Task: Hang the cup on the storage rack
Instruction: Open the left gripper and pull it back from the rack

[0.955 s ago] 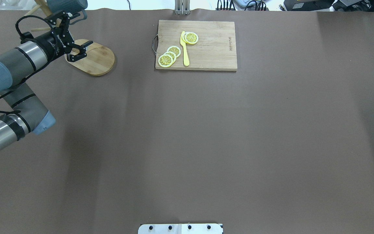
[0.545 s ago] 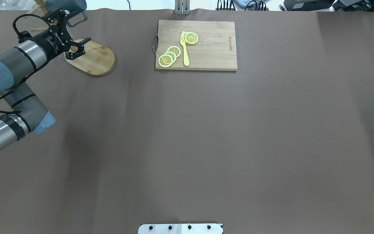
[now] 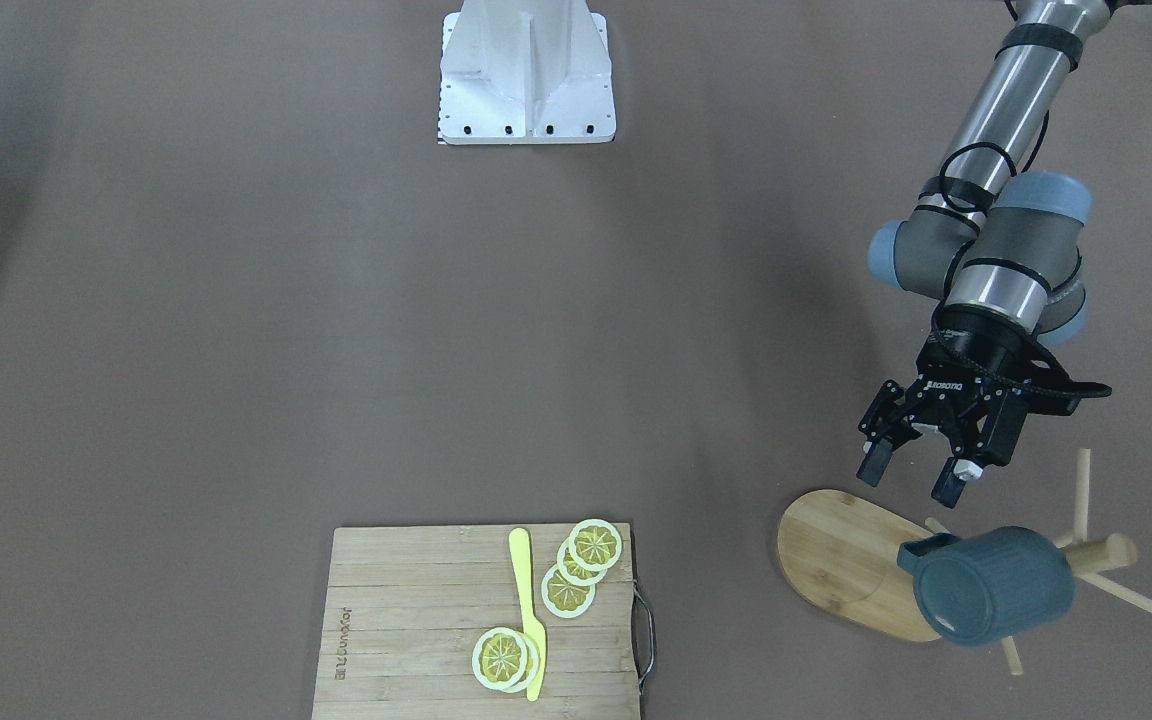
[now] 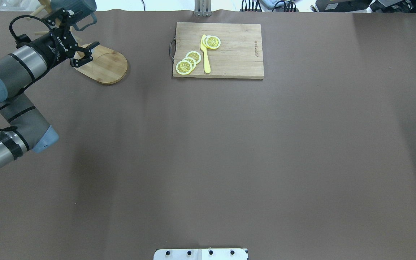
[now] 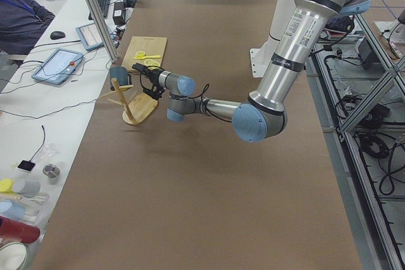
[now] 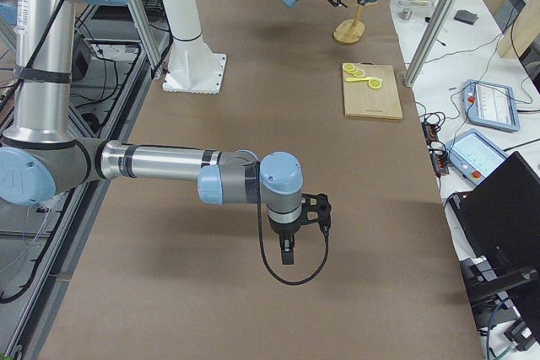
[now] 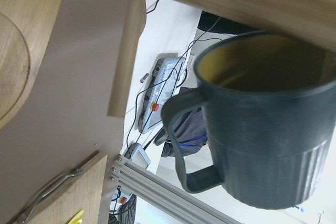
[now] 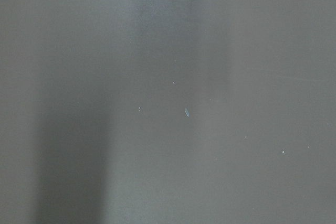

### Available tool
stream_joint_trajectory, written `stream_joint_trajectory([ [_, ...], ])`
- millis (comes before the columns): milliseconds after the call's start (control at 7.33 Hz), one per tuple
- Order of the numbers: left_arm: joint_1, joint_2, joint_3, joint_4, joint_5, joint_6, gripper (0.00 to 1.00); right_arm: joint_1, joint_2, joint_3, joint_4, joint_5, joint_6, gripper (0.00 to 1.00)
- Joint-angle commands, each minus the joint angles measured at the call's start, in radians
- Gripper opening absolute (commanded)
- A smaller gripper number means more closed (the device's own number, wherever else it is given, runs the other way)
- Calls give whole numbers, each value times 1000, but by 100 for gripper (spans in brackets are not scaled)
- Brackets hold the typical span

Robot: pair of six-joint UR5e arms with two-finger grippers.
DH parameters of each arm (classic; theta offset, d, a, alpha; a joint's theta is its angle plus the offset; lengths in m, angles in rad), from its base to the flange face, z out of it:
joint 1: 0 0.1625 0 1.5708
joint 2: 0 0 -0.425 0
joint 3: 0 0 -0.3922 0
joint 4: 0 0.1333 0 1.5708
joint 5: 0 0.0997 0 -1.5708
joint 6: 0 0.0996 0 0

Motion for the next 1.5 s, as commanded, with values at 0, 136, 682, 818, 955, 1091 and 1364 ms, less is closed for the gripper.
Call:
stream_joint_trajectory([
  [0,1,68,-108,0,-5,35,99,0,-4,0,0,0,-1,100],
  [136,18,114,-182,1,-28,144,99,0,-9,0,0,0,-1,100],
  [682,29,375,-512,26,-348,619,99,0,-17,0,0,3,-4,100],
  [818,29,410,-526,32,-398,761,99,0,-29,3,2,8,-14,100],
  [955,27,450,-526,32,-445,876,99,0,-40,4,9,8,-14,100],
  [1091,22,496,-526,34,-456,1020,99,0,-50,3,30,9,-14,100],
  [1364,9,536,-540,120,-458,1284,99,0,-54,3,40,11,-13,100],
])
